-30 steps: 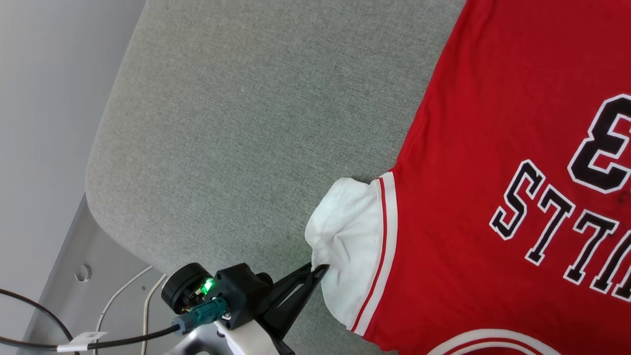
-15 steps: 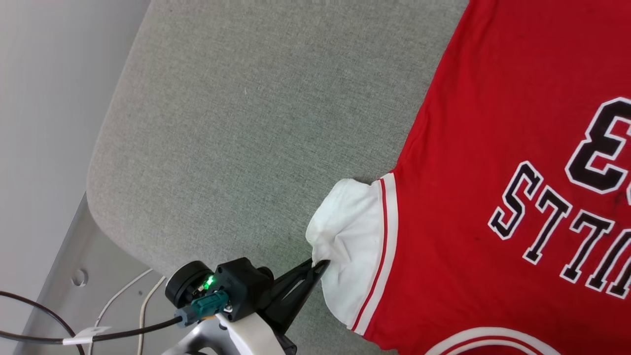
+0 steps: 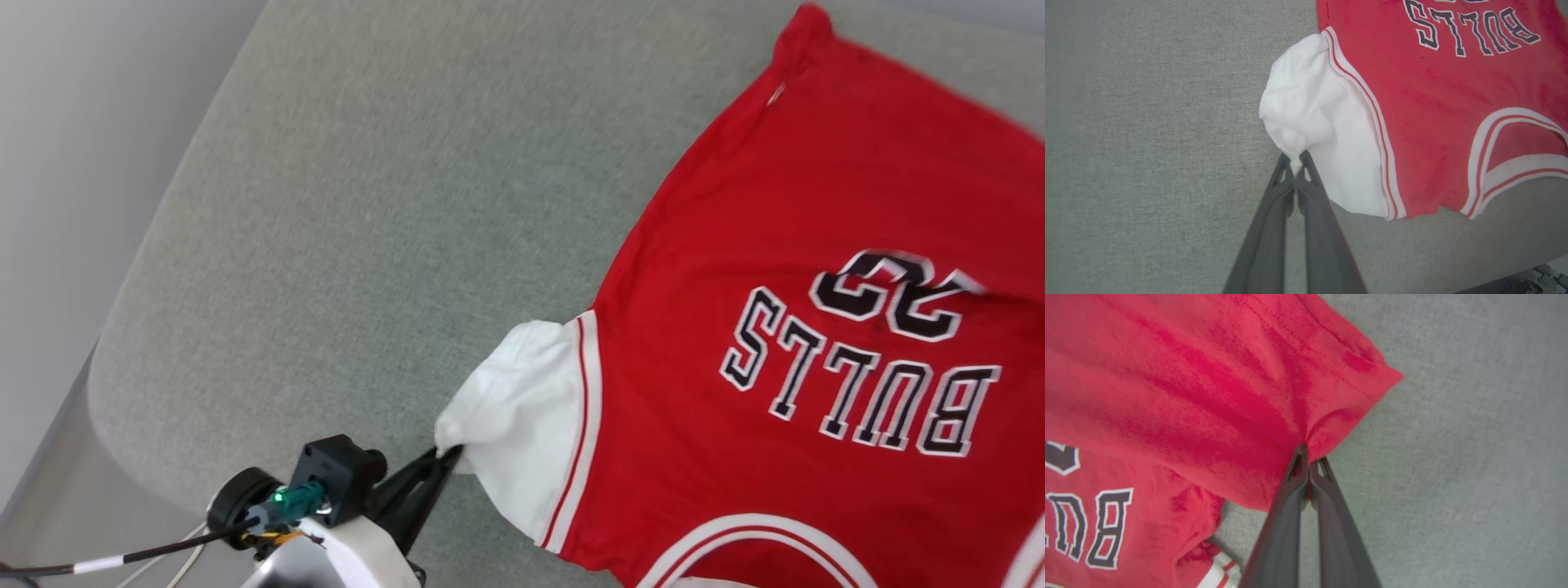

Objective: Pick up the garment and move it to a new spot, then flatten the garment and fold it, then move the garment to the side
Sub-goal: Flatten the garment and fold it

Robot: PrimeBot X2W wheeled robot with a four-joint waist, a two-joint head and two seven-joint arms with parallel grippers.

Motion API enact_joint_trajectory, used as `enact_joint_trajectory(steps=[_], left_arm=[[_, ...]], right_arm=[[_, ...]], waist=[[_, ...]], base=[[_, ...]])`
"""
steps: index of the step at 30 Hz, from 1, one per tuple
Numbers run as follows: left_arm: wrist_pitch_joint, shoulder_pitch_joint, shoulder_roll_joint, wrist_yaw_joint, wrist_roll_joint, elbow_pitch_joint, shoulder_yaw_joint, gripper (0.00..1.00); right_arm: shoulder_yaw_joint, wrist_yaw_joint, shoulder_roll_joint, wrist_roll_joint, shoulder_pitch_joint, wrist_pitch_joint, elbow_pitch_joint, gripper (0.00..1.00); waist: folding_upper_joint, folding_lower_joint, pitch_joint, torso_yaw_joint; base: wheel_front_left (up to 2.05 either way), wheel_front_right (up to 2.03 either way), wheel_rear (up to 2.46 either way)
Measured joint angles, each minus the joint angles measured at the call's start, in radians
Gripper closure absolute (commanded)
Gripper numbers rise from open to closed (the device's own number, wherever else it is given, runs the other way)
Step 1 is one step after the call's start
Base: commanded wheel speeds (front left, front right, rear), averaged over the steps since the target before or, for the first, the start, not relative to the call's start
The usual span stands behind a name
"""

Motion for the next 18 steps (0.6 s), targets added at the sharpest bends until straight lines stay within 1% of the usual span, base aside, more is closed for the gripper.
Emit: enact_joint_trajectory(steps=[2,3,4,7,8,11,15,18], left_arm=[[-0.005,0.013,0.004,0.017,-0.003,0.011,0.009,1.0],[-0.006,0.051,0.009,0.031,-0.021,0.025,0.013,1.0],[-0.007,0.062,0.012,0.038,-0.024,0.03,0.014,1.0],[-0.015,0.09,0.02,0.048,-0.04,0.041,0.021,1.0],[-0.015,0.09,0.02,0.048,-0.04,0.041,0.021,1.0],[-0.021,0.129,0.028,0.065,-0.055,0.046,0.03,1.0],[-0.032,0.15,0.037,0.078,-0.068,0.052,0.045,1.0],[-0.04,0.164,0.038,0.086,-0.077,0.056,0.053,1.0]], right_arm=[[0.004,0.0,0.015,0.029,0.077,-0.021,-0.026,1.0],[0.007,0.0,0.024,0.08,0.201,-0.037,-0.076,1.0],[-0.001,0.0,0.031,0.097,0.236,-0.046,-0.092,1.0],[-0.035,0.0,0.07,0.137,0.333,-0.074,-0.15,1.0],[-0.035,0.0,0.07,0.137,0.333,-0.074,-0.15,1.0],[-0.062,0.0,0.105,0.164,0.422,-0.105,-0.217,1.0],[-0.092,0.0,0.16,0.182,0.547,-0.137,-0.284,1.0],[-0.099,0.0,0.193,0.181,0.62,-0.16,-0.31,1.0]], waist=[[0.0,0.0,-0.037,-0.023],[0.0,-0.0001,-0.09,-0.062],[0.0,-0.0001,-0.106,-0.076],[0.0,-0.0001,-0.152,-0.119],[0.0,-0.0001,-0.152,-0.119],[0.0,-0.0002,-0.193,-0.164],[0.0,-0.0003,-0.235,-0.22],[0.0,-0.0003,-0.257,-0.256]], base=[[0.0,0.0,0.0],[0.0,0.0,0.0],[0.0,0.0,0.0],[0.0,0.0,0.0],[0.0,0.0,0.0],[0.0,0.0,0.0],[0.0,0.0,0.0],[0.0,0.0,0.0]])
